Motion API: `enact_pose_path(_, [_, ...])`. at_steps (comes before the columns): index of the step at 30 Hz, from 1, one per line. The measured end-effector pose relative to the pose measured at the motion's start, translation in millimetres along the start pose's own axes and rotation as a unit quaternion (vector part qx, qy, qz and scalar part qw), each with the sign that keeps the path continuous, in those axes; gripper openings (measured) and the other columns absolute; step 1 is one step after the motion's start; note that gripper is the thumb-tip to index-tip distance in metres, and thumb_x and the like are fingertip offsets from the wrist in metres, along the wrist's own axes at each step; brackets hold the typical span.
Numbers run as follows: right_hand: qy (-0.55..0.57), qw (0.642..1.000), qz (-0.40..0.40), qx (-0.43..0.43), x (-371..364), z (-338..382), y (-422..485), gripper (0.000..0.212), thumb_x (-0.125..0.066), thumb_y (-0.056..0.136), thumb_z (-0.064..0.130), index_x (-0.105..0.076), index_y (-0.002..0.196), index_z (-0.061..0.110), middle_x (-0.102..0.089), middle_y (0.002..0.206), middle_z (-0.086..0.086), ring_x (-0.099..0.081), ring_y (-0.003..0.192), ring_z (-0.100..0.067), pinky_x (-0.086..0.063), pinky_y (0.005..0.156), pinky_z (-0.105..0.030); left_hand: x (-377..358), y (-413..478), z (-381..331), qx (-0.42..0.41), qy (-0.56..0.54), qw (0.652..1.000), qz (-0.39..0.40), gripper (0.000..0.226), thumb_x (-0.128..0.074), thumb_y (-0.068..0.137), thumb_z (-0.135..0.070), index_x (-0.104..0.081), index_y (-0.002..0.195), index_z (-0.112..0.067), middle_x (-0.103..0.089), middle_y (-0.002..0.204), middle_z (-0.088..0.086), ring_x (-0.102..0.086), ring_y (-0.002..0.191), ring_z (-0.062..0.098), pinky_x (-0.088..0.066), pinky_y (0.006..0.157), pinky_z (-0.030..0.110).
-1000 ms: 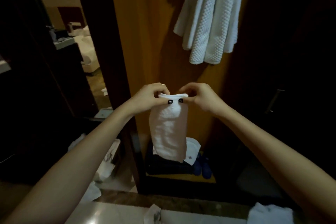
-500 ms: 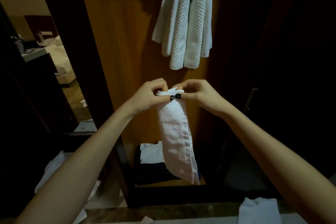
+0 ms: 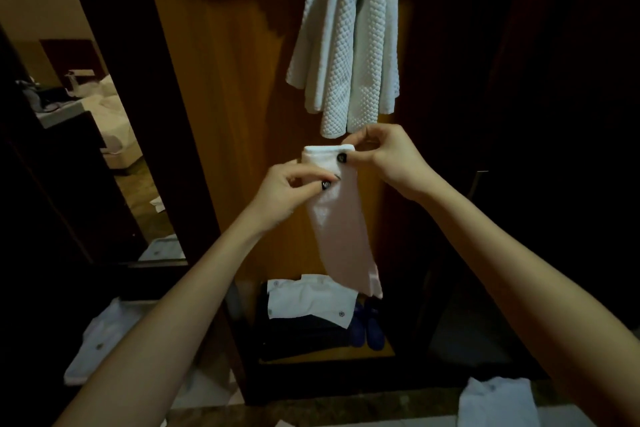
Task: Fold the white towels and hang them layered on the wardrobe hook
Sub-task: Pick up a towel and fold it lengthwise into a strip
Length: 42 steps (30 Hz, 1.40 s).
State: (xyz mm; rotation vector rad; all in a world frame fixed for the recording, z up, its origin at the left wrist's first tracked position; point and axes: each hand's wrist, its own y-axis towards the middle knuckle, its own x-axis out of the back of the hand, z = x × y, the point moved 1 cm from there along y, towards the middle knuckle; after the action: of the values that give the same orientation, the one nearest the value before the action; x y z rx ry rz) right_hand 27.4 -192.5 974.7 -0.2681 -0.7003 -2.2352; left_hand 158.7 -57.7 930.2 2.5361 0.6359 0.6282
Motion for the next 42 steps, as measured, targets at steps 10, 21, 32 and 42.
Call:
enact_pose_path(10, [-0.008,0.984,-0.168,0.059,-18.9,-36.6,-28.5,0.018,-0.06,0.093,0.009,-0.061,0.077,0.016,-0.059,0.07,0.01,-0.053,0.065,0.001,-0.042,0.065,-0.023,3.0,51.8,-14.8,-0.011,-0.081,0.985,-0.151,0.031,-0.063,0.088,0.006,-0.069,0.111,-0.014,-0.069,0.107,-0.006,-0.063,0.1,-0.003,-0.05,0.089,0.019])
enact_pose_path(21, [-0.041,0.991,-0.131,0.006,-43.3,-57.5,-63.8,0.036,-0.063,0.095,0.023,-0.046,0.065,0.011,-0.05,0.067,0.005,-0.045,0.06,-0.006,-0.035,0.058,-0.018,0.9,63.2,-6.5,0.017,-0.103,0.983,-0.152,0.041,-0.054,0.096,-0.003,-0.058,0.134,-0.02,-0.051,0.142,0.005,-0.05,0.13,0.015,-0.05,0.097,0.025])
enact_pose_path(32, [0.147,0.981,-0.126,0.02,-20.9,-15.9,-26.5,0.012,-0.067,0.09,0.011,-0.067,0.079,0.006,-0.06,0.072,0.001,-0.054,0.073,-0.012,-0.044,0.069,-0.025,-22.1,48.3,-3.4,0.008,-0.103,0.993,-0.065,0.038,-0.052,0.098,-0.009,-0.061,0.124,-0.035,-0.058,0.134,-0.003,-0.052,0.125,0.005,-0.041,0.105,0.027])
enact_pose_path(42, [0.305,0.95,-0.056,-0.028,-15.5,-8.1,-22.4,0.009,-0.054,0.097,0.007,-0.058,0.093,0.0,-0.06,0.088,-0.011,-0.059,0.083,-0.021,-0.048,0.077,-0.031,-30.1,30.2,-11.3,0.008,-0.224,0.975,-0.003,0.035,-0.048,0.099,-0.021,-0.061,0.125,-0.04,-0.052,0.142,-0.004,-0.045,0.135,0.011,-0.04,0.11,0.028])
